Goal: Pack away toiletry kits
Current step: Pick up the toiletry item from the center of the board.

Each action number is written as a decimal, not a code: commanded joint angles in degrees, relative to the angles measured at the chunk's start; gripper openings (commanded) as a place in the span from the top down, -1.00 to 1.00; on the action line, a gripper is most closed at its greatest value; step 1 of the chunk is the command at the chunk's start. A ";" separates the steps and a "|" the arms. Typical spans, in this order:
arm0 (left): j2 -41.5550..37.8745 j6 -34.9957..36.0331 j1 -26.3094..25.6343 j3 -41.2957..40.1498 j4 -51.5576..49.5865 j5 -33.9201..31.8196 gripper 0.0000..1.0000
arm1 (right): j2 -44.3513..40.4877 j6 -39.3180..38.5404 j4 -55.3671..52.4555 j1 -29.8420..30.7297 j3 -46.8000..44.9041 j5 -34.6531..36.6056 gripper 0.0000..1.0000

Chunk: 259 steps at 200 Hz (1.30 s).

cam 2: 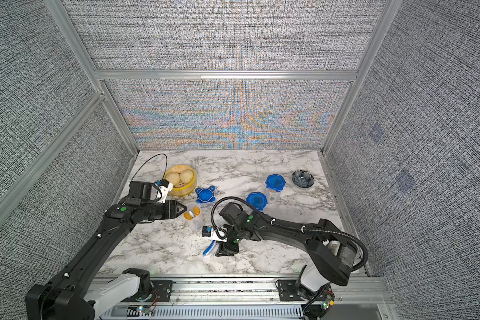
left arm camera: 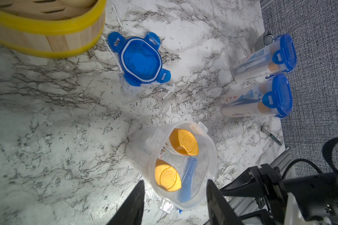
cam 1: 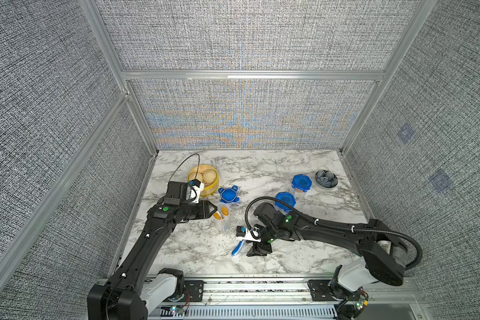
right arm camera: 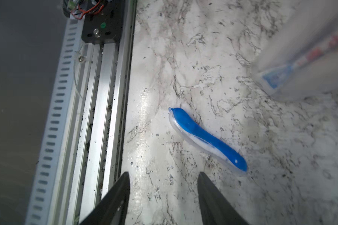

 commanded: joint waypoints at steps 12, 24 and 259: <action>0.03 0.44 0.09 -0.04 0.87 0.42 -0.01 | 4.66 -17.19 0.27 0.70 5.39 0.41 -0.18; -0.11 0.10 0.09 -0.12 0.83 0.43 -0.01 | 6.58 -19.62 -0.58 1.05 7.35 0.69 -0.19; -2.97 0.47 0.07 -2.15 -0.42 0.31 -0.01 | 17.85 -21.13 -8.74 5.18 16.46 9.13 0.63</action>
